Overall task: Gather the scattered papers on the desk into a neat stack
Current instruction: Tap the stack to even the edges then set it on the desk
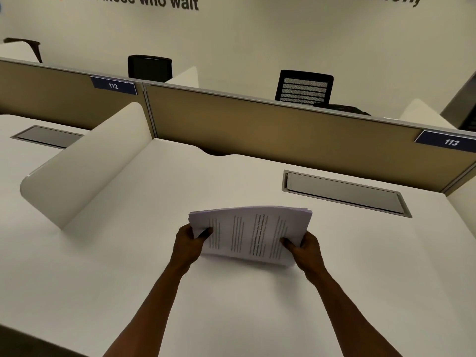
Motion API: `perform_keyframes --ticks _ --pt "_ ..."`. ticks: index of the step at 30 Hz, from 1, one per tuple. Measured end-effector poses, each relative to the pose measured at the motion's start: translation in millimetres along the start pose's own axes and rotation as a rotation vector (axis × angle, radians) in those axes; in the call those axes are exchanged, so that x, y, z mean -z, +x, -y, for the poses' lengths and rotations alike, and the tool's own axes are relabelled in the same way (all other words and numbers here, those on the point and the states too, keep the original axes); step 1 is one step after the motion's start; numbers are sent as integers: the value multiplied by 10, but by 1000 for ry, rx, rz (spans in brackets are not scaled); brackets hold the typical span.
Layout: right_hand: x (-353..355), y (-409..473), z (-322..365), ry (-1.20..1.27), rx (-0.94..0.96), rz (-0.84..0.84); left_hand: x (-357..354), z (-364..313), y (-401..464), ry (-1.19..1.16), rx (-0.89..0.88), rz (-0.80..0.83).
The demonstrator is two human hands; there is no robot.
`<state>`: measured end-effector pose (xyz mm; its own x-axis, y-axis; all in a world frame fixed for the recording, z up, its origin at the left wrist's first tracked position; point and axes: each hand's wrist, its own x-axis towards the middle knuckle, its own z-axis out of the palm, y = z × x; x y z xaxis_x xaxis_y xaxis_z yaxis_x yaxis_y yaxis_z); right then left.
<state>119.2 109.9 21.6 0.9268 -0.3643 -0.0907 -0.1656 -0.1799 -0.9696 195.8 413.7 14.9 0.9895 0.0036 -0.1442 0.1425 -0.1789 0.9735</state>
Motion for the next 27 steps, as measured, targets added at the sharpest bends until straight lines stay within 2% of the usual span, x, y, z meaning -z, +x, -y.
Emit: perform_keyframes --ticks 8,11,13,14,16,18,21,27 --pt "285 126 848 -238 289 53 78 -296 17 -240 -44 49" --pt "410 162 1124 -348 410 85 129 -512 -10 -8 -145 -158" --pt "437 154 1307 -472 495 116 164 -729 -35 202 -350 -241" --pt "426 137 1397 -520 522 138 177 -847 -35 289 -466 -218" --pt "382 114 1566 -590 561 179 166 -1099 -23 425 -611 -69" --pt "324 108 1705 -648 586 218 122 -1298 -7 460 -634 118" --pt "262 95 1864 -676 607 286 25 -1420 24 393 -547 329" --pt "402 123 1922 -584 506 396 -60 -1150 27 180 -395 272"
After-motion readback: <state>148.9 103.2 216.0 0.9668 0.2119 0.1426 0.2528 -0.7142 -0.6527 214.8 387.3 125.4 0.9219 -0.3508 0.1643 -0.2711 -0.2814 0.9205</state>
